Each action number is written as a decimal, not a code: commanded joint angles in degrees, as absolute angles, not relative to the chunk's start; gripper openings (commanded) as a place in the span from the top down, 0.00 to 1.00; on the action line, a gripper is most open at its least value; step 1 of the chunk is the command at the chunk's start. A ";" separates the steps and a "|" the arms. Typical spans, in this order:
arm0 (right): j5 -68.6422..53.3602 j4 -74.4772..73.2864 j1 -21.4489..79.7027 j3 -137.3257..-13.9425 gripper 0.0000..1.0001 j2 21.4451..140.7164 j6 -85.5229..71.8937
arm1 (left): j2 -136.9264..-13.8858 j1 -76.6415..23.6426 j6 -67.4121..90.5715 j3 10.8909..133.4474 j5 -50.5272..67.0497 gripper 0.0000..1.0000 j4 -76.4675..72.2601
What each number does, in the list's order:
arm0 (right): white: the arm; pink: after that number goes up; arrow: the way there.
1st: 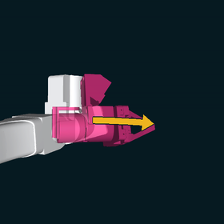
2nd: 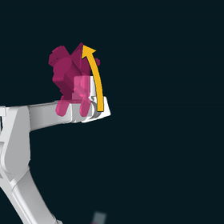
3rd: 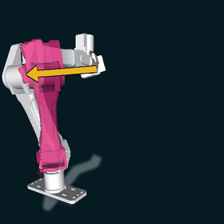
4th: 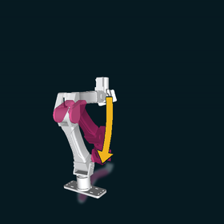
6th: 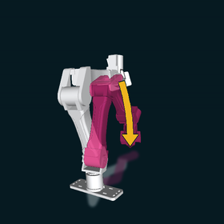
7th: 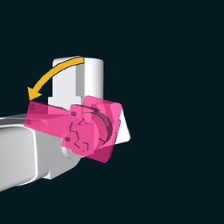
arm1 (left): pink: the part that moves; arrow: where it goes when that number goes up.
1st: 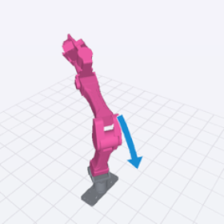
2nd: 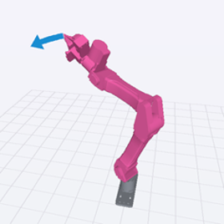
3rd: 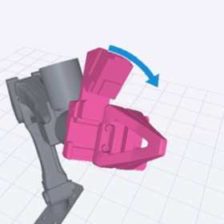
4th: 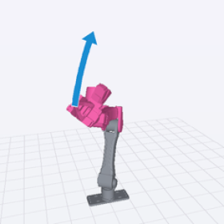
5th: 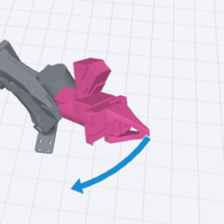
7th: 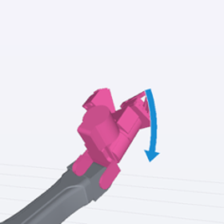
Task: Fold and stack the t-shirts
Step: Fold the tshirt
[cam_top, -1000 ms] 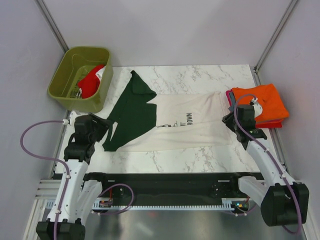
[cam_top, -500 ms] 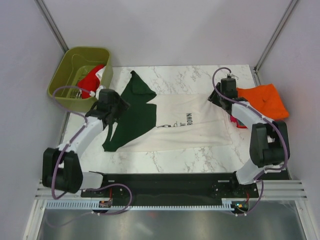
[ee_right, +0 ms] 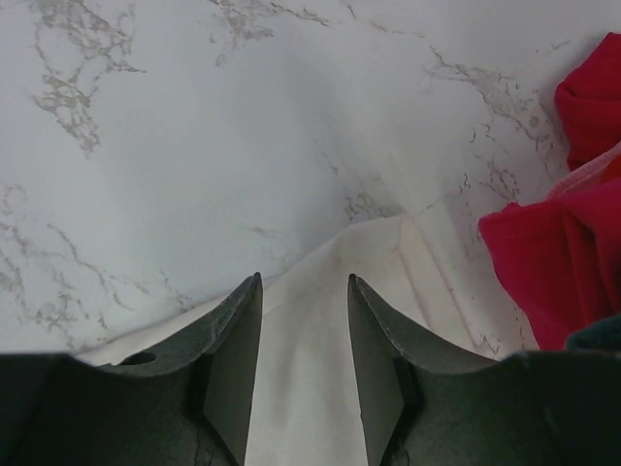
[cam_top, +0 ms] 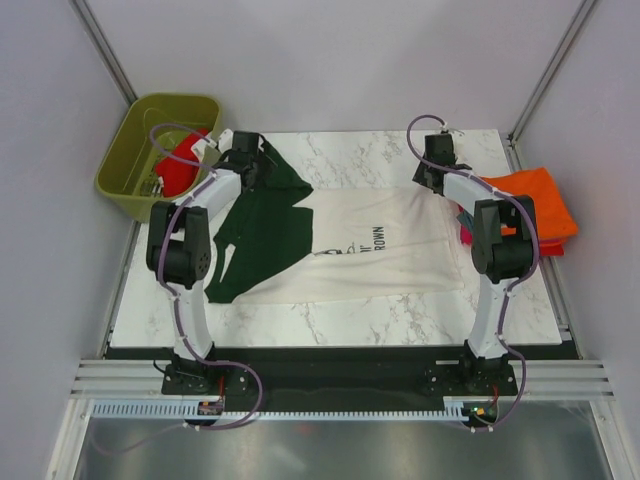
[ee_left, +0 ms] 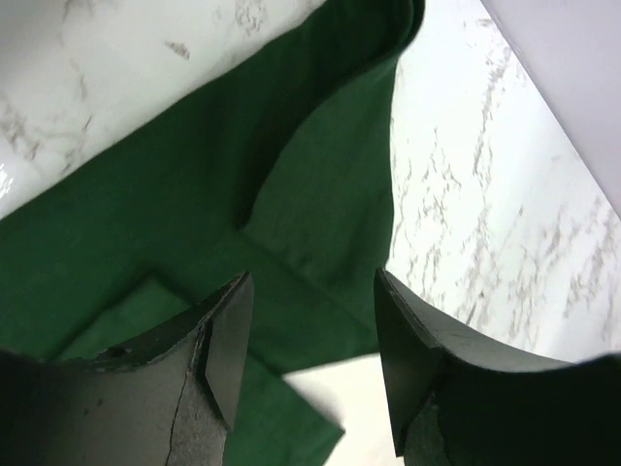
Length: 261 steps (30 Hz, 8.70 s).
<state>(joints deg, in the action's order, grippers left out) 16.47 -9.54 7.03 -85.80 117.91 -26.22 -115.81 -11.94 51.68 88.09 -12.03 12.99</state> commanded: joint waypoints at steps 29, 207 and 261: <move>22.06 -14.24 5.18 -96.77 0.53 129.11 -26.54 | -133.95 -8.61 50.54 107.05 -10.81 0.51 10.90; 14.94 -5.89 2.72 -86.49 1.00 120.06 -29.09 | -115.84 -23.64 33.23 98.44 -39.63 0.98 19.95; 12.30 -3.17 2.55 -82.35 0.65 118.30 -30.94 | -123.39 -14.50 31.82 96.06 -18.81 0.59 22.85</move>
<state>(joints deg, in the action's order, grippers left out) 12.64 -5.13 2.72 -82.85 121.34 -30.28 -121.62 -14.59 34.44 92.25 -18.90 23.18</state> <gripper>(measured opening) 0.346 0.402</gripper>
